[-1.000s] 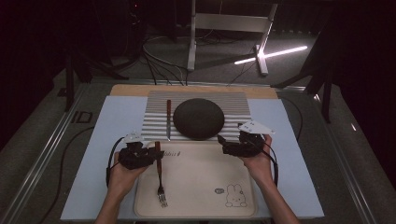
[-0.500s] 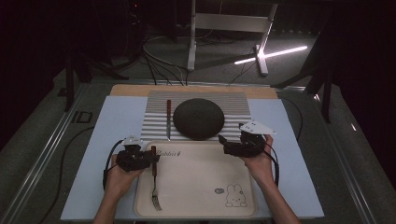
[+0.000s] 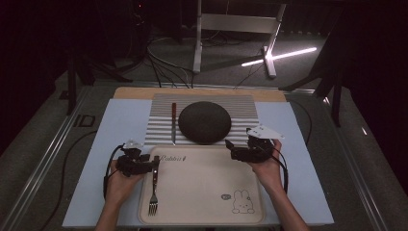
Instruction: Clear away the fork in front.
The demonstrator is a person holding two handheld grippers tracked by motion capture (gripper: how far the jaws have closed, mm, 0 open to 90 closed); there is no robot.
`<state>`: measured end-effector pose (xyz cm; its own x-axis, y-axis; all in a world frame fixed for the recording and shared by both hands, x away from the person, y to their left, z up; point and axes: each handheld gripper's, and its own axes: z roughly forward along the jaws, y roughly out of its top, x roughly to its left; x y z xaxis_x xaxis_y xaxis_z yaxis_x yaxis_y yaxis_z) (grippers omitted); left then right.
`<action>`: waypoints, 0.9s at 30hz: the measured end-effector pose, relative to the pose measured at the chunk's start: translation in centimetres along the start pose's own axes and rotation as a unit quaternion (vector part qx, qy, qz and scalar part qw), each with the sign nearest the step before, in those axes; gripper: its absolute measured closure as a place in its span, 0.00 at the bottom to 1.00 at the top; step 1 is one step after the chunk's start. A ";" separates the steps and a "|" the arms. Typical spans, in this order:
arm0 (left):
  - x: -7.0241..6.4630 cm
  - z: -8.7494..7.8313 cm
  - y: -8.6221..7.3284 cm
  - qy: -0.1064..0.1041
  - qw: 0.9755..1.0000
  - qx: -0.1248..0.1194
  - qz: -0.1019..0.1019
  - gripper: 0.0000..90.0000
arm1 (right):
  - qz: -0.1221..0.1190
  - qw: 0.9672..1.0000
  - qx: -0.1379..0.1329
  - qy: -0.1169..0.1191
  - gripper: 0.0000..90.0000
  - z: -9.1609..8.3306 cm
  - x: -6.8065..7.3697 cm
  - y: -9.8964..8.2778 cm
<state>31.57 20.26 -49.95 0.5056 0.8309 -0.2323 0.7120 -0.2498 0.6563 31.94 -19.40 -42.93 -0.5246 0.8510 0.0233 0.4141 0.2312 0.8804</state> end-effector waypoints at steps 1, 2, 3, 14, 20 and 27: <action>0.0 0.0 0.0 0.000 1.000 0.000 0.000 0.48 | 0.000 1.000 0.000 0.000 0.13 0.0 0.0 0.0; 0.0 -0.2 0.0 0.001 1.000 -0.009 -0.005 0.44 | -0.001 1.000 0.002 0.000 0.13 0.0 0.0 -0.1; 0.1 -0.4 0.1 0.004 1.000 -0.019 -0.008 0.40 | -0.001 1.000 0.002 0.000 0.13 0.0 0.0 -0.1; -0.9 -4.4 1.3 0.036 0.985 -0.167 0.004 0.16 | -0.008 1.000 -0.007 -0.005 0.12 -1.1 -0.3 -0.7; -1.3 -7.2 1.3 0.058 0.967 -0.246 0.015 0.08 | -0.014 0.999 -0.026 -0.024 0.12 -3.4 -1.3 -3.1; -1.2 -8.5 1.0 0.075 0.961 -0.264 0.027 0.00 | -0.009 0.998 -0.044 -0.033 0.12 -5.7 -2.5 -5.6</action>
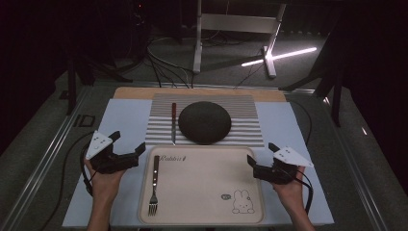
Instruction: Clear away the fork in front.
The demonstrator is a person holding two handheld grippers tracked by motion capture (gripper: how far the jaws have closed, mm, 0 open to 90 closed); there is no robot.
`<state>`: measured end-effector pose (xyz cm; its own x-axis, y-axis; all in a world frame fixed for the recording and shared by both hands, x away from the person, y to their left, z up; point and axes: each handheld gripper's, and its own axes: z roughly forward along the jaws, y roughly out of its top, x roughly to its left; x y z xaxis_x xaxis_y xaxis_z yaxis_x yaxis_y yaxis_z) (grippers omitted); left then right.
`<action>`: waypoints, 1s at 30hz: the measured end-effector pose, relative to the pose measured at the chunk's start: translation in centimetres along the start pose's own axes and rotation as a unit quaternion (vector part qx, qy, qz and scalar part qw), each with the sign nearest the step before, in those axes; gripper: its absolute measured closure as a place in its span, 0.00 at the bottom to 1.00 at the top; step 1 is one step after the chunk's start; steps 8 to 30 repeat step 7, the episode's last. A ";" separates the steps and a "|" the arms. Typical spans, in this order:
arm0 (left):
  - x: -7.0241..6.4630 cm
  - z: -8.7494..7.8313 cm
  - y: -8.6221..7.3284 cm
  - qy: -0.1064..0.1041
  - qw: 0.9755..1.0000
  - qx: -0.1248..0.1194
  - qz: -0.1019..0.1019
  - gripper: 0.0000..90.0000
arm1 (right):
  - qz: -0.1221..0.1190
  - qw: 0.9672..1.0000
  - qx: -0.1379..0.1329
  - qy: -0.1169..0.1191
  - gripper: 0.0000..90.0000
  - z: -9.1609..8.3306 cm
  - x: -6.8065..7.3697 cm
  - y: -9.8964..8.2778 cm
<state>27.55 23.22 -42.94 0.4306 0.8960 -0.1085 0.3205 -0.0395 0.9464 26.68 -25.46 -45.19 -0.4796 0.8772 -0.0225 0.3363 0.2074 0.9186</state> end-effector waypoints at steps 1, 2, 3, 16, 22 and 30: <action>0.1 -0.1 0.0 0.001 1.000 -0.003 -0.001 0.00 | 0.003 1.000 -0.003 -0.001 0.12 -0.4 -0.2 -0.3; 0.3 -0.3 -0.1 0.002 1.000 -0.007 -0.002 0.00 | 0.010 1.000 -0.010 -0.003 0.13 -1.1 -0.7 -0.8; 0.3 -0.4 -0.1 0.004 1.000 -0.009 -0.001 0.00 | 0.014 1.000 -0.014 -0.002 0.12 -1.5 -0.9 -1.1; 0.2 -0.5 -0.1 0.005 1.000 -0.015 0.000 0.00 | 0.017 1.000 -0.020 -0.005 0.12 -2.1 -1.3 -1.8; 0.2 -0.5 -0.1 0.005 1.000 -0.015 0.000 0.00 | 0.017 1.000 -0.020 -0.005 0.12 -2.1 -1.3 -1.8; 0.2 -0.5 -0.1 0.005 1.000 -0.015 0.000 0.00 | 0.017 1.000 -0.020 -0.005 0.12 -2.1 -1.3 -1.8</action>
